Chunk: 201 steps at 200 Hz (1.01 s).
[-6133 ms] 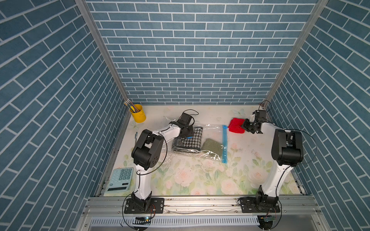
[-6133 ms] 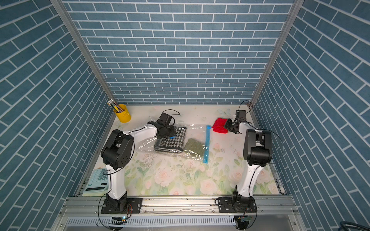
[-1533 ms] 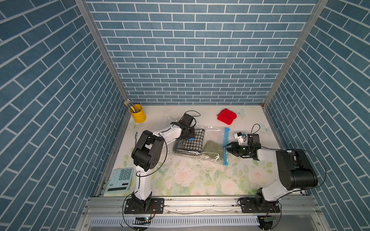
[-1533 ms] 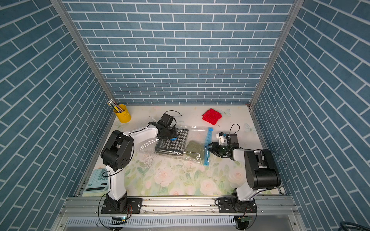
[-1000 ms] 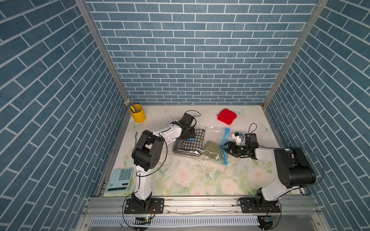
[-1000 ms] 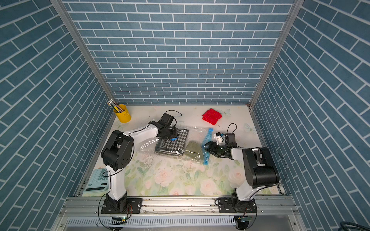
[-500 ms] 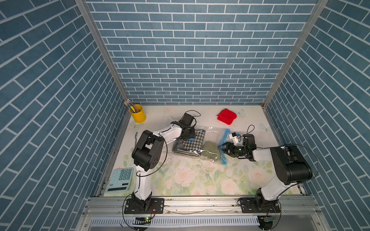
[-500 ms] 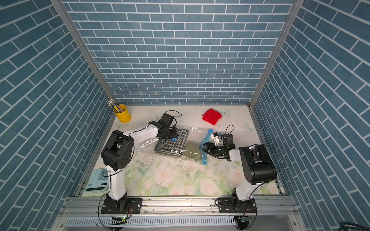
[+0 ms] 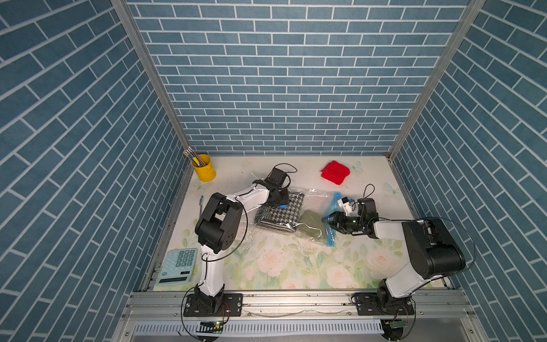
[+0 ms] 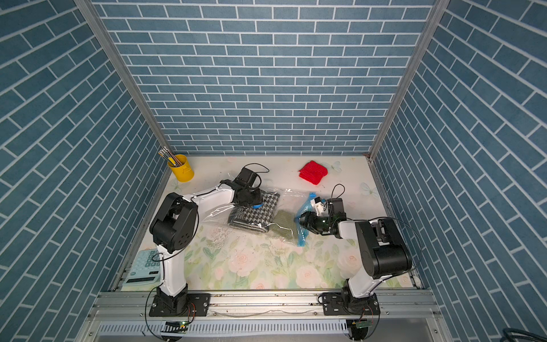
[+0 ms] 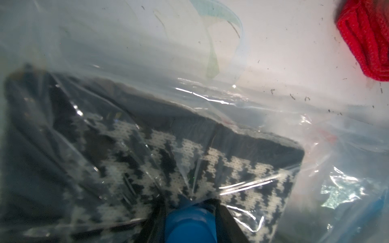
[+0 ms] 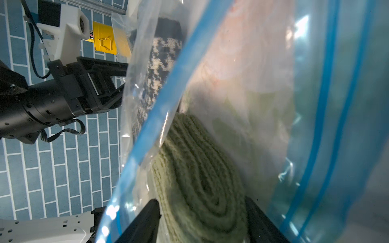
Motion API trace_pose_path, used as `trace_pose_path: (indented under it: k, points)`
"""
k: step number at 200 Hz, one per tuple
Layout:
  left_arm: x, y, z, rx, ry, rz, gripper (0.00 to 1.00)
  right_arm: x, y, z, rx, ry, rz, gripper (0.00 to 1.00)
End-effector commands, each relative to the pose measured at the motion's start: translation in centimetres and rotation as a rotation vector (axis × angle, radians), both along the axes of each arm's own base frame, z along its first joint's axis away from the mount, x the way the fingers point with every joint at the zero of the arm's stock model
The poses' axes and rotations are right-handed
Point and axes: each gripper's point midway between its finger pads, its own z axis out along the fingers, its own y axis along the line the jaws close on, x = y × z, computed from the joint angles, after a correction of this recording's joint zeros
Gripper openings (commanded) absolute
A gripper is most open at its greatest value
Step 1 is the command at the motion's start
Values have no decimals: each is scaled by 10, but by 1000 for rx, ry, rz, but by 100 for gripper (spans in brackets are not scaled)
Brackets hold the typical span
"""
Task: Take the scarf out of the vacuum bag
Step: Take out the scarf from the vacuum bag.
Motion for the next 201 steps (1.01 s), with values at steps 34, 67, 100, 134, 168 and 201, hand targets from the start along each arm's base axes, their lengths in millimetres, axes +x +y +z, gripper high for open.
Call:
trace_pose_path:
  k: [34,67,100,134,168,201]
  points:
    - [-21,-4,-25,26,97,-30,42,-7,22,-6,53,16,58,70]
    - [-21,-3,-24,27,97,-31,42,-6,34,-4,92,12,83,71]
    - [-22,-3,-25,29,100,-31,42,-4,41,-3,125,18,92,69]
    - [-21,-3,-25,28,98,-29,42,-4,44,-1,169,22,90,61]
    - [-21,-3,-25,30,100,-31,42,-3,48,7,270,14,66,47]
    - [-22,-3,-24,31,99,-30,42,-3,48,12,356,19,41,18]
